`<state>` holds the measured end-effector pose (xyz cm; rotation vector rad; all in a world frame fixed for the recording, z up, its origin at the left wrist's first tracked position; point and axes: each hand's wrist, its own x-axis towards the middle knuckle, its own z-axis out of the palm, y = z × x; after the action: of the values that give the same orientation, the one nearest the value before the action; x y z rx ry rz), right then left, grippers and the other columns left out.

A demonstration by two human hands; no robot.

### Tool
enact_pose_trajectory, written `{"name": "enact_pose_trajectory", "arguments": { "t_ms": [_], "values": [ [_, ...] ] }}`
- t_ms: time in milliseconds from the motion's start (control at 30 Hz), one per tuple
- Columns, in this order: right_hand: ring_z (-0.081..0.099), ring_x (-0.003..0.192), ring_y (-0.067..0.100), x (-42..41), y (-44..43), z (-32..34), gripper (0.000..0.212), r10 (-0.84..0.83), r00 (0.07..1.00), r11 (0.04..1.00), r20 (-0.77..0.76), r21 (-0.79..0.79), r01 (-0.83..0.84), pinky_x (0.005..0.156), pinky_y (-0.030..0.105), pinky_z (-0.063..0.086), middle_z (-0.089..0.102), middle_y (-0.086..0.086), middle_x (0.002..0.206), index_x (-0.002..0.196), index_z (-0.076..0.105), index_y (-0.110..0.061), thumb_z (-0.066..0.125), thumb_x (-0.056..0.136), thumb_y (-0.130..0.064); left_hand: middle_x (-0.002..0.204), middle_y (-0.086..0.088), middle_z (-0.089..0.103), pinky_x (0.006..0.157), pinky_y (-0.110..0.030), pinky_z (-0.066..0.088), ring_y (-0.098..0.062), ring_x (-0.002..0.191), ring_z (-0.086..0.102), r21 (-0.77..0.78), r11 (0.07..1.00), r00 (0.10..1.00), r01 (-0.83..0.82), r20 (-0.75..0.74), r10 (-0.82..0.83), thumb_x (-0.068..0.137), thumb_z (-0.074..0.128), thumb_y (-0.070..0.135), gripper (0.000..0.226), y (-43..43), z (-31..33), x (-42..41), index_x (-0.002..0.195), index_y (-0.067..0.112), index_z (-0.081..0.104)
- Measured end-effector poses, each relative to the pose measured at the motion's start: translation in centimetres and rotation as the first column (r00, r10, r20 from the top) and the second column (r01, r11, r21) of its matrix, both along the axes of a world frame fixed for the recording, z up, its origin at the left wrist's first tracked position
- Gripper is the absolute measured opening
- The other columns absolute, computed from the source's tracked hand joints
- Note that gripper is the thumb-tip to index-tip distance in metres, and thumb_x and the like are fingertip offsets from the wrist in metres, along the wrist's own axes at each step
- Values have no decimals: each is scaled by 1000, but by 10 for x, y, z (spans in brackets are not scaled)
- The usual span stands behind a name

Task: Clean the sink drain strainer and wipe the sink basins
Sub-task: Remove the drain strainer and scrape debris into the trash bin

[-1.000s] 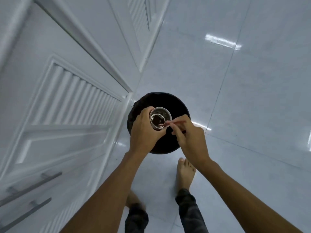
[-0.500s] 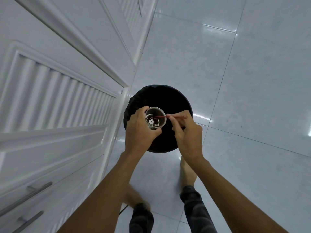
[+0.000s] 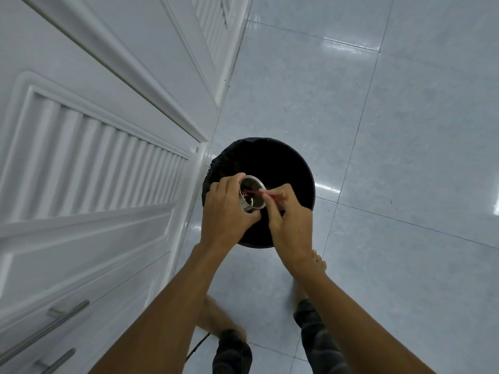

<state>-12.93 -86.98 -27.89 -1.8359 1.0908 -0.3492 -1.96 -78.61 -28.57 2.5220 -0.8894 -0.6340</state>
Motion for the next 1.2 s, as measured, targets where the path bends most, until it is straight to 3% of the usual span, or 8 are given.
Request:
{"name": "enact_pose_trajectory", "arguments": {
  "t_ms": [100, 200, 400, 533, 733, 900, 1033, 1200],
  "values": [
    [70, 85, 1, -3, -5, -1, 7, -43, 999, 999, -1, 22, 43, 74, 25, 61, 70, -19, 94, 108, 65, -20, 62, 102, -23, 136, -6, 61, 99, -36, 50, -27, 122, 54, 19, 1000, 1000, 18, 0, -18, 73, 89, 37, 84, 6, -5, 6, 144, 15, 52],
    [69, 90, -1, -5, 11, 6, 10, 53, 998, 999, 37, 11, -53, 75, 14, 57, 65, -26, 95, 111, 64, -26, 61, 102, -28, 139, -7, 59, 98, -33, 48, -28, 125, 52, 28, 999, 1000, 31, 1, -31, 76, 87, 40, 84, 8, -9, 9, 146, 14, 50],
    [68, 88, 6, -7, 11, 1, 14, 26, 996, 998, -85, 63, -21, 78, 32, 60, 70, -10, 98, 113, 67, -12, 59, 103, -18, 141, -9, 57, 102, -34, 47, -28, 128, 50, 76, 994, 997, 77, -12, -76, 76, 87, 38, 90, 18, -11, 14, 150, 11, 46],
    [69, 90, 6, -9, 19, 7, 14, 48, 998, 997, -30, 60, -46, 80, 25, 60, 71, -9, 100, 114, 67, -16, 60, 103, -21, 139, -10, 57, 98, -32, 48, -26, 126, 50, 86, 995, 998, 52, -39, -48, 75, 87, 37, 89, 21, -14, 17, 148, 10, 44],
    [69, 85, 12, -11, 17, -6, 14, 39, 989, 997, -140, 69, -29, 76, 36, 60, 72, -1, 97, 113, 64, -12, 56, 104, -20, 133, -8, 62, 99, -35, 52, -25, 122, 53, 71, 993, 994, 91, -59, -87, 75, 87, 44, 82, 23, -16, 13, 141, 9, 52],
    [68, 88, 3, -15, 23, -6, 11, -12, 999, 997, -49, 80, 16, 75, 20, 59, 68, -16, 94, 110, 65, -17, 60, 102, -22, 132, -6, 63, 97, -35, 52, -24, 121, 53, 94, 992, 996, 80, -50, -75, 75, 84, 50, 84, 22, -19, 10, 143, 10, 53],
    [70, 86, 11, -22, 21, -13, 14, -32, 994, 994, -102, 102, 43, 77, 35, 61, 73, -2, 96, 110, 66, -11, 60, 102, -20, 124, -5, 66, 93, -34, 52, -24, 114, 54, 115, 985, 991, 132, -42, -128, 74, 81, 55, 82, 18, -19, 5, 138, 11, 57],
    [73, 91, 5, -25, 9, -18, 11, -123, 992, 971, -7, 204, 122, 74, 34, 64, 74, -7, 96, 108, 63, -15, 64, 100, -21, 106, -2, 68, 88, -39, 56, -23, 100, 60, 233, 964, 991, 132, -22, -130, 72, 74, 64, 69, 17, -19, 16, 120, 15, 64]
  ]
}}
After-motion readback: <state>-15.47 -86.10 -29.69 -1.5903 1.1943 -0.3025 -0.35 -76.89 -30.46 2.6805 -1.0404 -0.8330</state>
